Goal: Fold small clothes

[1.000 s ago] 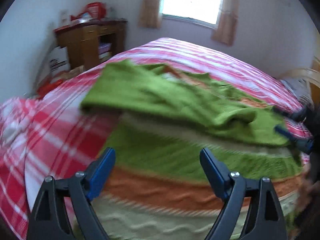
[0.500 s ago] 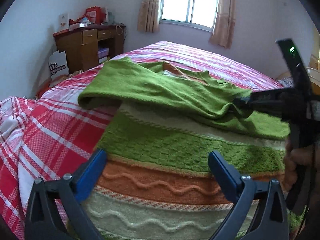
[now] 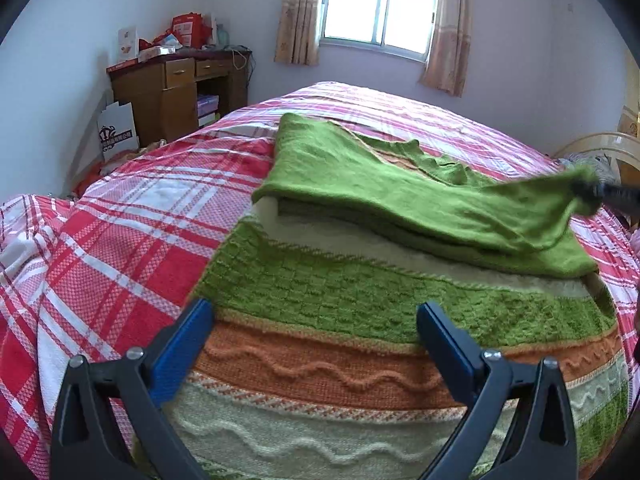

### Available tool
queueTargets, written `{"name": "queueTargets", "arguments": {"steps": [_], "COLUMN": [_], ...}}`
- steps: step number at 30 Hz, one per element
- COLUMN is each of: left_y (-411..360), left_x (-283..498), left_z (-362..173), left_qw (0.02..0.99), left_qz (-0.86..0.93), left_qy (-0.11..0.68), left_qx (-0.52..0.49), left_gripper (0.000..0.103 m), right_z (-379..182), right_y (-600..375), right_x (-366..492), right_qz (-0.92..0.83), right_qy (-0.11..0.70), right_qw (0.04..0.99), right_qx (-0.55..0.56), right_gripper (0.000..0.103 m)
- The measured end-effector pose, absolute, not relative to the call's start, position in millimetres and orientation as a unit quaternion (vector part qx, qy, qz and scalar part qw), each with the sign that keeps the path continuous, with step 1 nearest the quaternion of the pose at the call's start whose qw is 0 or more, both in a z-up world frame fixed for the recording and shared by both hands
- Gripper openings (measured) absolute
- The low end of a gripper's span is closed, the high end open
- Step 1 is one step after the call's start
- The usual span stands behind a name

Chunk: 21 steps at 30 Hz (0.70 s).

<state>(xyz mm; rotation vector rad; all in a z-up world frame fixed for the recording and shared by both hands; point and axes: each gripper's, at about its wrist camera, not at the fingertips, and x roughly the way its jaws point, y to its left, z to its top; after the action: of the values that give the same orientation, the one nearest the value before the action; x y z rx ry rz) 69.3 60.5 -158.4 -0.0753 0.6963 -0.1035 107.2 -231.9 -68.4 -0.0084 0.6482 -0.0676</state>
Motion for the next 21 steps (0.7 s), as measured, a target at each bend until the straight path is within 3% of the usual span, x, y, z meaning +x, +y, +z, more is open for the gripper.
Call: {"name": "queueTargets", "arguments": {"steps": [6,7,9,14,18,21], "left_y": [56.4,56.4,56.1,55.7,53.5,53.6], "left_x": [70.3,70.3,70.3,70.6,71.1,71.3], "left_z": [-158.9,-159.0,-159.2,-159.1,-159.4,-159.5], "left_qw": [0.937,0.937,0.937,0.937,0.937,0.937], "left_qz": [-0.043,-0.043,-0.043,-0.042,-0.035,-0.036], "left_qy": [0.345,0.345,0.345,0.345,0.346,0.347], "left_qx": [-0.026,-0.026,-0.026,-0.025,-0.015,-0.016], "left_gripper": [0.103,0.103,0.103,0.103,0.103,0.103], "right_z": [-129.5,-126.2,-123.5,-102.4,-88.8,-90.2], "right_y": [-250.6,-250.2,-252.9,-286.5,-292.0,-261.3], "right_x": [113.8,112.6,110.5,67.4,41.3,57.4], "right_qz": [-0.060,-0.069,-0.090,-0.256,-0.160,-0.066], "right_qy": [0.401,0.395,0.391,0.336,0.303,0.326], "right_qw": [0.914,0.916,0.915,0.906,0.933,0.940], "right_qx": [-0.018,-0.022,-0.025,0.027,0.110,0.078], "right_gripper": [0.012,0.024,0.037,0.038,0.038,0.038]}}
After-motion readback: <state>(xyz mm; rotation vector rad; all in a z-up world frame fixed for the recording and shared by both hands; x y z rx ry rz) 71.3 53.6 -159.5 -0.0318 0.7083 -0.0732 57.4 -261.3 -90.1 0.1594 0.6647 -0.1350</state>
